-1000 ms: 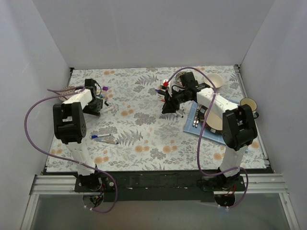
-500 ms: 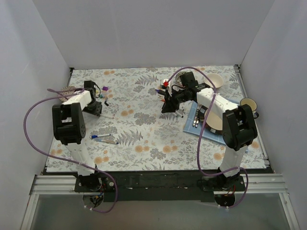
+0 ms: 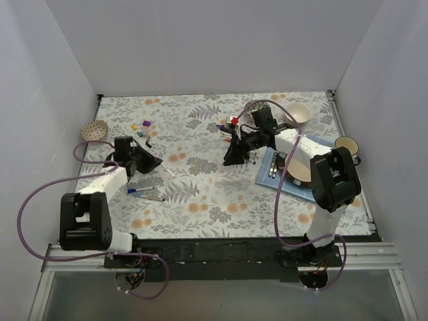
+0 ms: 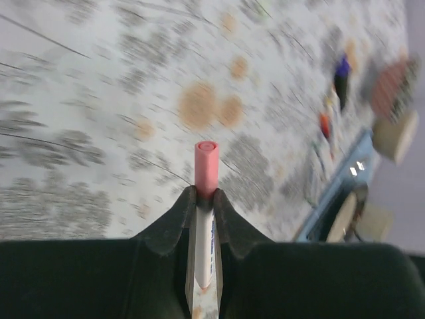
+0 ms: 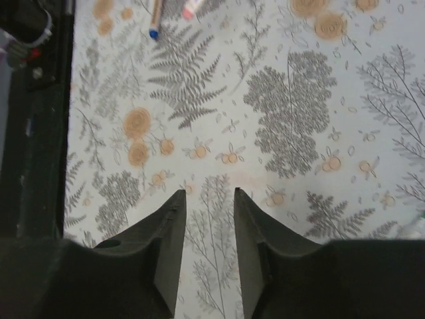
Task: Open the pen caps
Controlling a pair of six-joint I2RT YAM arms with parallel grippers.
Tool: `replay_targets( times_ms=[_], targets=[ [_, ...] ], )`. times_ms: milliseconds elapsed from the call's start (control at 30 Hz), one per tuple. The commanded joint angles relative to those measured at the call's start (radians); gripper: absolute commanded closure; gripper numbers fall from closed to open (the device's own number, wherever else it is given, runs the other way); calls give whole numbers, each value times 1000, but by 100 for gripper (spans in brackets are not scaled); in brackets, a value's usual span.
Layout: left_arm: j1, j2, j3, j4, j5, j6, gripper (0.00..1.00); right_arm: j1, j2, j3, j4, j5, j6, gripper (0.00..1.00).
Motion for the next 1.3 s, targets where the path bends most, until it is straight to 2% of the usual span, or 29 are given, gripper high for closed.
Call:
replay_targets(
  times_ms=[0,33,67,100,133,200,233,367,700,1000,1100,1133,1200,1233,1267],
  targets=[
    [-117,-100,-125,444,260,39,100,5,-74,-148,324,-237,328,52],
    [-142,-104,-139,489,277,27,100,10,-84,-189,449,-263,415,47],
    [-194,-105,-145,553,275,27,100,13,-109,-291,680,-277,528,43],
    [-220,-102,-160,592,278,30,100,14,-123,-335,808,-260,616,41],
    [-241,-104,-167,619,256,24,100,19,-133,-379,901,-238,767,37],
    [-304,-108,-192,716,229,14,100,27,-160,-439,1013,-129,856,29],
    [-321,-107,-197,739,209,10,100,34,-166,-444,1018,-98,908,25],
    [-401,-90,-203,820,117,-18,100,65,-175,-467,1057,-27,997,22],
    [-541,-15,-162,879,41,-35,100,120,-137,-461,1054,7,1008,22],
    [-564,-21,-162,910,41,-38,100,120,-127,-450,1005,49,993,37],
    [-567,-27,-168,917,44,-39,100,119,-115,-458,1046,40,1026,51],
    [-567,-28,-173,923,42,-42,100,120,-114,-461,1058,39,1036,67],
    [-567,-28,-177,948,57,-44,100,120,-109,-457,1064,28,1043,85],
    [-567,-33,-177,951,67,-36,100,117,-108,-453,1063,28,1046,98],
    [-567,-41,-177,954,74,-7,100,116,-108,-452,1060,24,1048,99]
  ],
)
